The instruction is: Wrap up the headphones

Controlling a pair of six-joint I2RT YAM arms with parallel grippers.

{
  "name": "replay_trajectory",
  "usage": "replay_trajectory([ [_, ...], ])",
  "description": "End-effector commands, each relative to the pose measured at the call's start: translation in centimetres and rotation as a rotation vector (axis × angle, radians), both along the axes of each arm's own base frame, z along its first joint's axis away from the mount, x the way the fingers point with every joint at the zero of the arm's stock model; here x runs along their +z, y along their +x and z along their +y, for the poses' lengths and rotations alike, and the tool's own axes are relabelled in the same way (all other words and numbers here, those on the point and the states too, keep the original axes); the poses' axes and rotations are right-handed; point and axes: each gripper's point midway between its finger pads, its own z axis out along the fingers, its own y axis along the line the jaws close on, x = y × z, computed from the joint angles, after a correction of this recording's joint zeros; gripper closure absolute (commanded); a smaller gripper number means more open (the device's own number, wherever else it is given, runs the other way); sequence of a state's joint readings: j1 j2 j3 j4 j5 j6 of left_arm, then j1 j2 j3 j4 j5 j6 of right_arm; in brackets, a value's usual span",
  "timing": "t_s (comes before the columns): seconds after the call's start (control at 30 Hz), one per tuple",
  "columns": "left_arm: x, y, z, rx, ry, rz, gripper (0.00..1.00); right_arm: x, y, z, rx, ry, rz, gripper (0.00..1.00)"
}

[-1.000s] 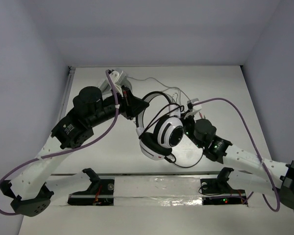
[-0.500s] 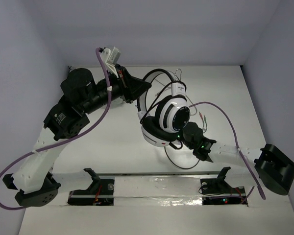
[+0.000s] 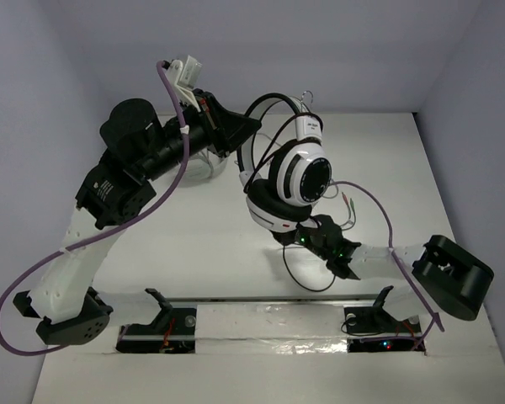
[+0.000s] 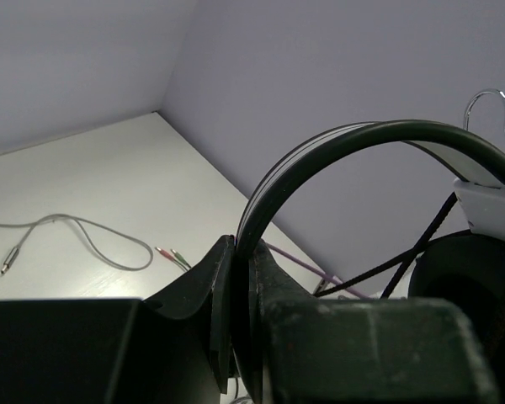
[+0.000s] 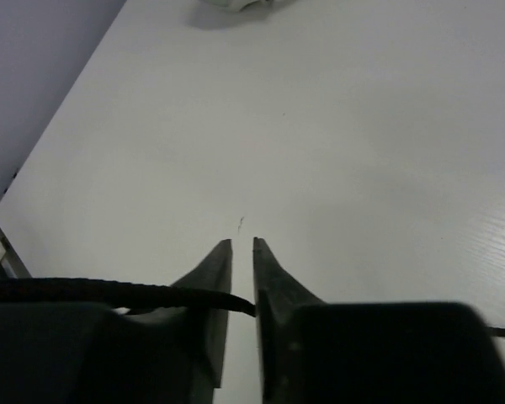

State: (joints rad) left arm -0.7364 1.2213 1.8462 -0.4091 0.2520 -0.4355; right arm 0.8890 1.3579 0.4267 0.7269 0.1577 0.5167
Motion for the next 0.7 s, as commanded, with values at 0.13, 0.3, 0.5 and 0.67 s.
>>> replay_trajectory([
  [0.13,2.9,2.6,1.4,0.138,-0.208,-0.009,1.00,1.6,-2.3,1.6,0.110,0.150,0.038,1.00],
  [0.3,0.3,6.9,2.7,0.337,-0.250,0.040,1.00,-0.3,-7.0,3.5,0.189,0.084,0.142,1.00],
  [0.5,-2.3,11.4,4.6,0.481,-0.341,0.109,1.00,-2.5,-11.1,6.1,0.234,-0.044,0.232,1.00],
  [0.67,-5.8,14.7,5.7,0.610,-0.317,0.165,1.00,-3.3,-13.7,8.1,0.279,-0.127,0.252,1.00],
])
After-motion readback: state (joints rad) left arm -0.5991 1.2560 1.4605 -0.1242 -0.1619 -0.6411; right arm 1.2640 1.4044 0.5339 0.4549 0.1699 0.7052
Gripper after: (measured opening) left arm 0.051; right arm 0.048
